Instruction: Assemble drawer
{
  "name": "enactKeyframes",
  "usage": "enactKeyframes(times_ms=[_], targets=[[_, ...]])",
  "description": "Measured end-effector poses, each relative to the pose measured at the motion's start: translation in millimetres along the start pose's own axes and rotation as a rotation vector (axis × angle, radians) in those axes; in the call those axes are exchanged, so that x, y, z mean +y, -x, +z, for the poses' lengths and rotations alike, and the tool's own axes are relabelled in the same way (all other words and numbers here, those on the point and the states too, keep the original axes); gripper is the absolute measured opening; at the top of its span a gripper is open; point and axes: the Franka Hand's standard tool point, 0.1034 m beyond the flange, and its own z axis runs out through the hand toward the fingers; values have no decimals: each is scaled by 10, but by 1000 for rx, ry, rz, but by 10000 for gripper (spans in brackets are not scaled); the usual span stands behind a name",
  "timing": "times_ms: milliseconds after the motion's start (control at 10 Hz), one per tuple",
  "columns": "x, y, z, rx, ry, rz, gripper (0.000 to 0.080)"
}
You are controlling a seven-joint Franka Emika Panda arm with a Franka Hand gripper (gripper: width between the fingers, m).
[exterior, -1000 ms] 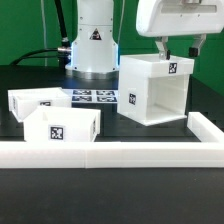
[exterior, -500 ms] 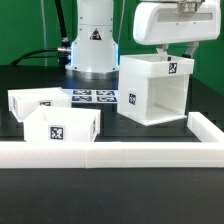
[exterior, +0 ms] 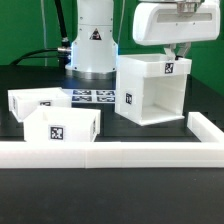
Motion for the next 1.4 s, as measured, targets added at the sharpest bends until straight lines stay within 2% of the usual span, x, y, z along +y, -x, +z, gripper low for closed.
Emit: enactKeyframes(times_ms=[400, 500, 700, 900, 1400], targets=[[0, 0, 0, 0, 0, 0, 36], [38, -1, -5, -4, 0, 8, 36], [192, -89, -6, -1, -1, 49, 38], [309, -258, -8, 20, -2, 88, 38], [751, -581, -20, 110, 18, 135, 38]])
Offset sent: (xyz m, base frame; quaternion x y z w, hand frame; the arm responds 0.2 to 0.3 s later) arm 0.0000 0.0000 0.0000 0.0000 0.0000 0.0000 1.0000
